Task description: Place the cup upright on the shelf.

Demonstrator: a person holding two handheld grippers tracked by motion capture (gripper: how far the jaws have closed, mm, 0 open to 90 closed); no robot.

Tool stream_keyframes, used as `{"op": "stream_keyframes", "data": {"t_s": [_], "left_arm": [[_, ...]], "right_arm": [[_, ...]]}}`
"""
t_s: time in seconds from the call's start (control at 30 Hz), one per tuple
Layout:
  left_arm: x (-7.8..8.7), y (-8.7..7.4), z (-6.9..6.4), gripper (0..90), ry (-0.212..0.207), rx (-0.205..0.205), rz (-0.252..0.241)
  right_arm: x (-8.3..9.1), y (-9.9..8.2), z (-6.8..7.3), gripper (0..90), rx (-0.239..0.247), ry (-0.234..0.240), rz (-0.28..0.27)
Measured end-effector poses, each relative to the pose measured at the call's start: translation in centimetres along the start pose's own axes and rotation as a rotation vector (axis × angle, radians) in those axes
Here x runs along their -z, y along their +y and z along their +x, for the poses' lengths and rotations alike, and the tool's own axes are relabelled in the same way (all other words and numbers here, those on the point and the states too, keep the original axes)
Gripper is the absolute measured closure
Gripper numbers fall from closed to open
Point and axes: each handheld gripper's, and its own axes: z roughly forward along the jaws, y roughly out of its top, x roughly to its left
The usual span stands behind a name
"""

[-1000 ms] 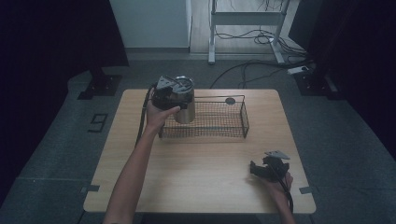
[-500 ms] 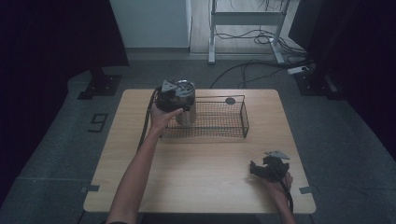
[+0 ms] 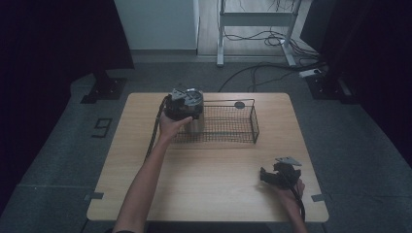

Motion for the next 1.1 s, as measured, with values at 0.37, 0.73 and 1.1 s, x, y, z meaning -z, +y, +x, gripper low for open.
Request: {"op": "stream_keyframes", "data": {"t_s": [0.37,0.73,1.1], "left_arm": [[-0.8,-0.8,-0.2,4.3,0.002,-0.001,0.016],[-1.3,-1.9,-0.5,4.2,0.026,-0.004,0.041],[-0.8,-2.5,-0.8,3.6,0.025,-0.023,0.035]], "right_arm": [[0.0,0.0,0.0,4.0,0.0,0.0,0.0],[0.0,0.0,0.0,4.0,0.0,0.0,0.0],[0.1,-0.1,0.0,4.8,-0.002,-0.002,-0.002]]}}
